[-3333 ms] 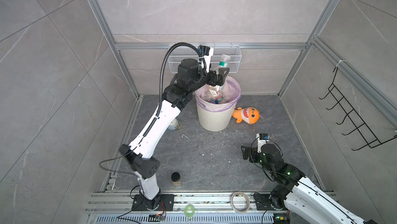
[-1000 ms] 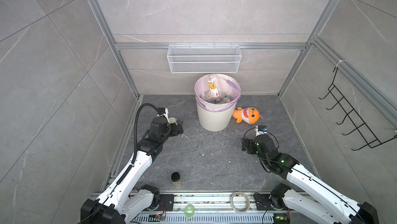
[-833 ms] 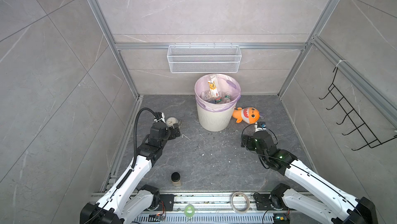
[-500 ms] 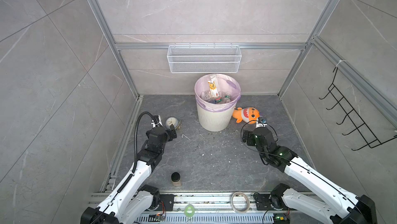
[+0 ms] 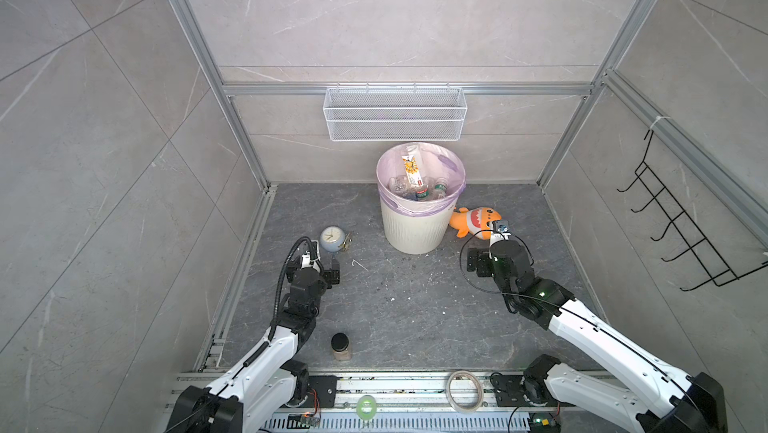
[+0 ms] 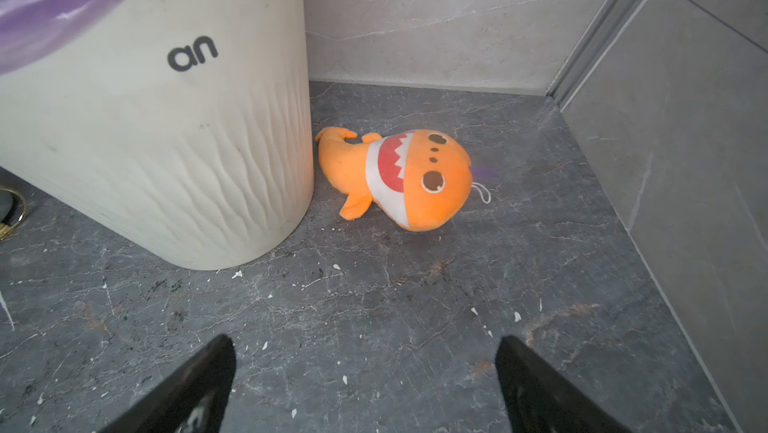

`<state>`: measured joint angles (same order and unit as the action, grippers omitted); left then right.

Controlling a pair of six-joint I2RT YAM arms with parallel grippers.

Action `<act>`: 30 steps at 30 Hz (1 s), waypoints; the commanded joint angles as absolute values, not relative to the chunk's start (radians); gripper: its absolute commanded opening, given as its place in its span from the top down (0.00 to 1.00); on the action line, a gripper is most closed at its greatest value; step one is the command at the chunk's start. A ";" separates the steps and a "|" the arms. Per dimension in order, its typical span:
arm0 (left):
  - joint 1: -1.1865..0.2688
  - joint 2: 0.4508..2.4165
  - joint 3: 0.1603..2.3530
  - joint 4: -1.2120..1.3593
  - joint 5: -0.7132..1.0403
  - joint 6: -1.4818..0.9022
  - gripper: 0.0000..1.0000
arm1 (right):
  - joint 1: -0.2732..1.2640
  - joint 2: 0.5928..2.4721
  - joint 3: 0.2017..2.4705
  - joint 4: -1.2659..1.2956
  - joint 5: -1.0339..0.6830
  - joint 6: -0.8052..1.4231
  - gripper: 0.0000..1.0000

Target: Throw the plastic bottles in the bin

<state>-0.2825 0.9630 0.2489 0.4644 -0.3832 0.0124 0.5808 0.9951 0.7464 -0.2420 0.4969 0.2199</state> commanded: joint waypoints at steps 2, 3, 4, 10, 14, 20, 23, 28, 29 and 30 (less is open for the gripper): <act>-0.218 1.037 0.223 0.677 -0.333 0.097 0.00 | 0.592 0.993 0.742 -0.188 0.432 0.156 0.00; -0.197 1.060 0.222 0.699 -0.300 0.098 0.00 | 0.595 0.987 0.733 -0.178 0.425 0.147 0.00; -0.183 1.082 0.222 0.715 -0.275 0.098 0.00 | 0.597 0.979 0.722 -0.167 0.422 0.136 0.00; -0.103 1.225 0.255 0.775 -0.135 0.107 0.00 | 0.600 0.919 0.666 -0.109 0.423 0.114 0.00; -0.068 1.285 0.263 0.828 -0.094 0.087 0.00 | 0.601 0.896 0.641 -0.106 0.406 0.096 0.00; -0.015 1.369 0.268 0.907 -0.041 0.066 0.00 | 0.603 0.854 0.593 -0.074 0.367 0.057 0.00; -0.001 1.403 0.280 0.913 -0.033 0.057 0.00 | 0.603 0.855 0.589 -0.067 0.377 0.049 0.00; 0.021 1.452 0.312 0.895 0.034 0.060 0.00 | 0.603 0.861 0.570 -0.032 0.410 0.019 0.00; 0.030 1.457 0.319 0.884 0.052 0.057 0.00 | 0.603 0.862 0.567 -0.023 0.416 0.017 0.00; 0.036 1.472 0.326 0.885 0.066 0.056 0.00 | 0.603 0.864 0.558 -0.006 0.423 0.014 0.00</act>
